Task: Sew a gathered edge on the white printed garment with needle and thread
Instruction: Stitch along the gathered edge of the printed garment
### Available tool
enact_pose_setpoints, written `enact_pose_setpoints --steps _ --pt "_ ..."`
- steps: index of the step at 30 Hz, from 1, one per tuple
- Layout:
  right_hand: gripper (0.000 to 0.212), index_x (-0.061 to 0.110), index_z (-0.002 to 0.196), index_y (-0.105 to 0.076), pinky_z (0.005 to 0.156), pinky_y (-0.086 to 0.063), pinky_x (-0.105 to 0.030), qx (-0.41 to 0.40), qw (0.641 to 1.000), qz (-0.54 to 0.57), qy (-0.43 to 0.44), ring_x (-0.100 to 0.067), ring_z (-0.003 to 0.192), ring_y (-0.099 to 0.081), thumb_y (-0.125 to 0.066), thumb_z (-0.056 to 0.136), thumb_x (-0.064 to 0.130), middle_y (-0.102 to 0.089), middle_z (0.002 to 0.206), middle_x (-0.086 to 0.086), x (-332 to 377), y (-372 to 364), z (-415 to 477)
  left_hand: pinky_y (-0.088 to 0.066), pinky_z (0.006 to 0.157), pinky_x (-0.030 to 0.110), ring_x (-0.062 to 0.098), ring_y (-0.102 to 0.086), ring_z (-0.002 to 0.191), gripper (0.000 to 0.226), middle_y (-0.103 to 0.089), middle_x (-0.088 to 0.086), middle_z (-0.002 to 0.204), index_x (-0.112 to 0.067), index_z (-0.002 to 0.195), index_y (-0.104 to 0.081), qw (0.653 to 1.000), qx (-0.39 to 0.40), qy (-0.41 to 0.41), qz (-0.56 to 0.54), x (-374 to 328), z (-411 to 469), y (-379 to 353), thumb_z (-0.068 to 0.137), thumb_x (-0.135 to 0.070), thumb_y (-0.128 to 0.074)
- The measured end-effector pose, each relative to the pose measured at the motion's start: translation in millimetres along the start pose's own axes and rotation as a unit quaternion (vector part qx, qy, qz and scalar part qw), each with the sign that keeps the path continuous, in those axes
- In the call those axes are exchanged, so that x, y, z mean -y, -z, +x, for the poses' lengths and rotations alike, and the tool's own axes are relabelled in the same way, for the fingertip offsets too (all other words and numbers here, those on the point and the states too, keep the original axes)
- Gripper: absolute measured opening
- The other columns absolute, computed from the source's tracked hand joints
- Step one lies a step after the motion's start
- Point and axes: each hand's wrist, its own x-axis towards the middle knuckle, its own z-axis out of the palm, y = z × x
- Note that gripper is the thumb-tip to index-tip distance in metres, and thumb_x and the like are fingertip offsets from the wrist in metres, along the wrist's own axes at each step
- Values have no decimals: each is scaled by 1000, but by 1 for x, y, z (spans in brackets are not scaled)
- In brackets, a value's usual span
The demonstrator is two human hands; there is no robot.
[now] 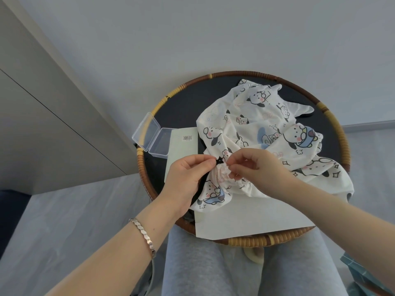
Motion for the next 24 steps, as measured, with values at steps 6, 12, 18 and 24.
enact_pose_setpoints --steps 6,12,18,24 --pt "22 17 80 -63 67 -48 -9 -3 1000 -20 7 3 57 -59 -55 88 -1 -63 66 5 -3 2 0 -51 68 26 14 -66 73 28 -71 2 72 -19 67 -73 1000 -5 3 1 -1 -1 -1 84 -3 -60" --pt "22 17 79 -63 66 -47 -8 -5 1000 -5 19 5 57 -59 -56 87 -2 -63 68 5 -2 1 0 -53 63 23 13 -67 69 24 -71 4 71 -15 71 -71 1000 2 15 -16 -2 -1 -2 85 -1 -57" --pt "27 17 75 -62 63 -47 -8 -11 999 26 30 3 56 -59 -55 86 -6 -61 60 11 -2 -1 0 -54 57 20 11 -68 62 17 -71 6 67 -3 79 -66 996 38 40 -73 -7 -2 -7 86 3 -52" --pt "28 16 73 -61 57 -42 -6 -14 998 58 24 5 50 -52 -55 86 -7 -57 62 5 -1 -7 -1 -56 58 22 13 -68 61 17 -70 8 67 -2 79 -65 992 39 62 -104 -4 -1 -8 87 2 -51"
